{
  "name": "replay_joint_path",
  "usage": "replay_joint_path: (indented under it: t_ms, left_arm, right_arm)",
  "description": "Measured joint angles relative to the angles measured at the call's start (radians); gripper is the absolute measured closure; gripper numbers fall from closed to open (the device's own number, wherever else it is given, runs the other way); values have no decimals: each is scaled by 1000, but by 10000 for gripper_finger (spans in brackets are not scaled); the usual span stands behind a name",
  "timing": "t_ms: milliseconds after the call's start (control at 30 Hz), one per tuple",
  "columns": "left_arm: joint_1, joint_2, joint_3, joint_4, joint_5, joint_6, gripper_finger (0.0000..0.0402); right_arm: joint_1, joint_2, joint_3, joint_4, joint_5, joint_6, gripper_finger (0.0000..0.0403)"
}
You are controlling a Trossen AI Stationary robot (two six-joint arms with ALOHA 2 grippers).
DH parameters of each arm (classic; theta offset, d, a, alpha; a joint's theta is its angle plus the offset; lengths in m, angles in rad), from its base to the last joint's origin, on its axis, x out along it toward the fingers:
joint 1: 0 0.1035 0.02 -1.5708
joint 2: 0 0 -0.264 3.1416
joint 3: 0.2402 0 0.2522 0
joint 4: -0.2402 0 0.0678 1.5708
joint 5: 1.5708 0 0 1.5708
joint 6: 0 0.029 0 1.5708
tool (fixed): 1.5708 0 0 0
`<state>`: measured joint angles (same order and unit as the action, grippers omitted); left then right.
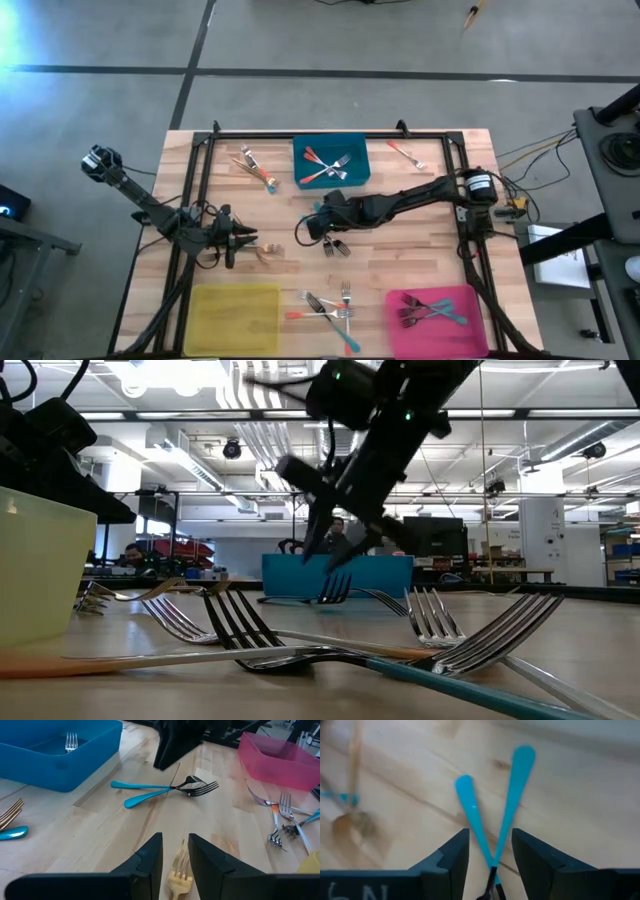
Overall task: Sort silverware by color (type)
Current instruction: Put the blue fork into the pink bin
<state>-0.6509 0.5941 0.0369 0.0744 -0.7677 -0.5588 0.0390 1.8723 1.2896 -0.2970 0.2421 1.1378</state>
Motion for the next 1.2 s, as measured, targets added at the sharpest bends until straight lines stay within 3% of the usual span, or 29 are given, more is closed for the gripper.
replay_joint_path:
  t_ms: [500,733,1200]
  left_arm:
    - [0,0,0,0,0,0,325]
    - [0,0,0,0,0,0,325]
    - [0,0,0,0,0,0,325]
  right_arm:
    - [-5,130,33,20,-32,38,293]
    - [-7,133,36,-6,-29,16,328]
    - [-9,126,33,-26,-45,-23,331]
